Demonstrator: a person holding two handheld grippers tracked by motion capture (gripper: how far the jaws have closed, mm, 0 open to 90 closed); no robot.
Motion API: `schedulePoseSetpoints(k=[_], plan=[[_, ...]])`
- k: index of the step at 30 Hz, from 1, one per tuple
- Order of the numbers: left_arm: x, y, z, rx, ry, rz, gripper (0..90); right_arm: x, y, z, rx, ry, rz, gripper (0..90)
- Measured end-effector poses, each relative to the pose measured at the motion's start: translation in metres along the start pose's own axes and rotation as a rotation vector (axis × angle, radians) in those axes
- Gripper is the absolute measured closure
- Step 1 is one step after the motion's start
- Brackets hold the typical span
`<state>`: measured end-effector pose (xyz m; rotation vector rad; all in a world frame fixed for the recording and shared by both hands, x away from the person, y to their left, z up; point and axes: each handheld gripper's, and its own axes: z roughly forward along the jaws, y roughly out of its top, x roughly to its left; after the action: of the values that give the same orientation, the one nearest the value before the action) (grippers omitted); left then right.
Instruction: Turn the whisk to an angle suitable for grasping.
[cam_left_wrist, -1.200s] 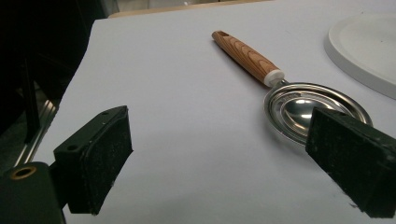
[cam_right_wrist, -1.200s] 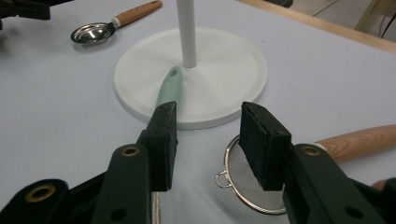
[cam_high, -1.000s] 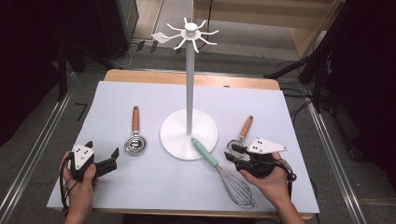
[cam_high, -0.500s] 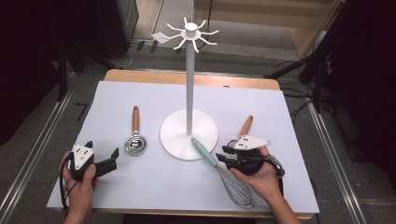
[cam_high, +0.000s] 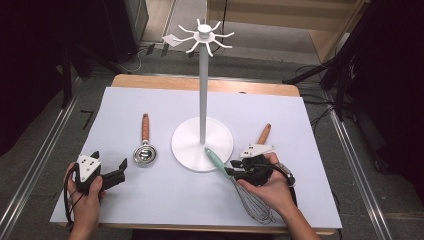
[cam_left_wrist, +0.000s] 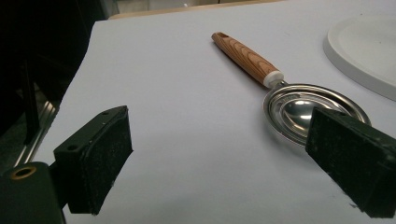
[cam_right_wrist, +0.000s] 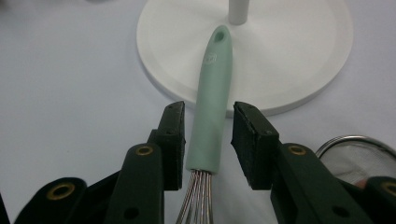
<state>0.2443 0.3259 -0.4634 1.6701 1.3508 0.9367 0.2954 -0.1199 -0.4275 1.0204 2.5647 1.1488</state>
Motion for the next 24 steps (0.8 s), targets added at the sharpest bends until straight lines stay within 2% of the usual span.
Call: schedulePoseSetpoints(k=[2,7,11,24], plan=[[0.0,0.0,0.0,0.0,0.0,-0.002,7.7,0.001,0.002,0.004,0.041,0.01,0.025,66.5],[0.0,0.0,0.0,-0.001,-0.002,-0.003,7.7,0.001,0.003,0.009,0.062,-0.005,0.031,66.6],[0.0,0.0,0.0,-0.001,-0.001,-0.003,7.7,-0.001,0.003,0.015,0.098,-0.026,0.061,67.3],[0.0,0.0,0.0,-0.001,-0.002,-0.003,7.7,-0.001,0.002,0.026,0.148,-0.017,0.097,65.8]])
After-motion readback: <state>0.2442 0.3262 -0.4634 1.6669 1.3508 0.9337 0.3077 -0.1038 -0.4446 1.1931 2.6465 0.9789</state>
